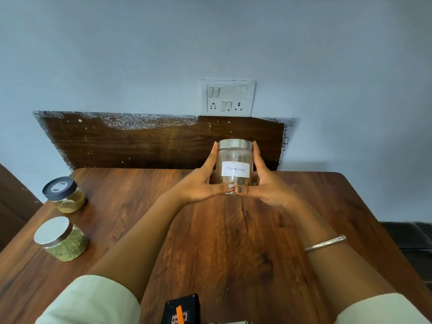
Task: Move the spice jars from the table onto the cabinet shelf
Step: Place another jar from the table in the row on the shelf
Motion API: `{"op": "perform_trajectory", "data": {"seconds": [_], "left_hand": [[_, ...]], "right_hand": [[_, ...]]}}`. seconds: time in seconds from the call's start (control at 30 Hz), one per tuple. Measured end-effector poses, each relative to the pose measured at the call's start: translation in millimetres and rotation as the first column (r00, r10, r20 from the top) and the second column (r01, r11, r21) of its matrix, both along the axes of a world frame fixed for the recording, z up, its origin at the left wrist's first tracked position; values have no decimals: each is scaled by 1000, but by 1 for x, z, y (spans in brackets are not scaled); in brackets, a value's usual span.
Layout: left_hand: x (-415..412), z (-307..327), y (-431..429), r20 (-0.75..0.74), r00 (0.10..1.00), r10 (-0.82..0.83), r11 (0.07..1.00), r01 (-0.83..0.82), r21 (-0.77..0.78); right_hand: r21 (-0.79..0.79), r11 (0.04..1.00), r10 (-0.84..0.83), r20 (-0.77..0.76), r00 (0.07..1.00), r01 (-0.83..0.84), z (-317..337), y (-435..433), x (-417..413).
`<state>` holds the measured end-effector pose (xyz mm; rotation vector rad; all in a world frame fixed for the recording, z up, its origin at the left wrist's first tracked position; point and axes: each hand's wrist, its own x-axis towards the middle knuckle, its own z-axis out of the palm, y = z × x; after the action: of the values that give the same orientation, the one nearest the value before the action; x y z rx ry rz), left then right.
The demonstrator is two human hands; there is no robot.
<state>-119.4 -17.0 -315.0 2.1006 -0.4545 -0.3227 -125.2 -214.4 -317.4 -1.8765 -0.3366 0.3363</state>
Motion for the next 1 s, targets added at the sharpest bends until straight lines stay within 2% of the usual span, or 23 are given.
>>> {"op": "perform_trajectory", "data": {"seconds": [0.1,0.2,0.3,0.53,0.73,0.87,1.0], "left_hand": [[15,25,-15,103,995,-13,998,7,60],[33,58,-32,236,971,-31,993,3,117],[48,97,-48,340,939,-52,994,15,110],[84,194,-84,591,802,-88,994,30,107],[106,277,-106,721,691,-53,998,57,19],[117,317,-122,759,649,-60,984,164,-63],[124,347,-134,817,577,7,992,99,-78]], "right_hand": [[42,999,-5,51,999,3,23,-14,10],[53,998,-42,168,985,34,55,-30,22],[46,997,-77,269,960,67,93,-45,35],[29,989,-139,530,836,146,187,-75,68],[60,989,-139,661,737,132,274,-101,84],[90,993,-118,743,659,76,320,-112,94],[81,990,-135,806,577,120,354,-122,103]]}}
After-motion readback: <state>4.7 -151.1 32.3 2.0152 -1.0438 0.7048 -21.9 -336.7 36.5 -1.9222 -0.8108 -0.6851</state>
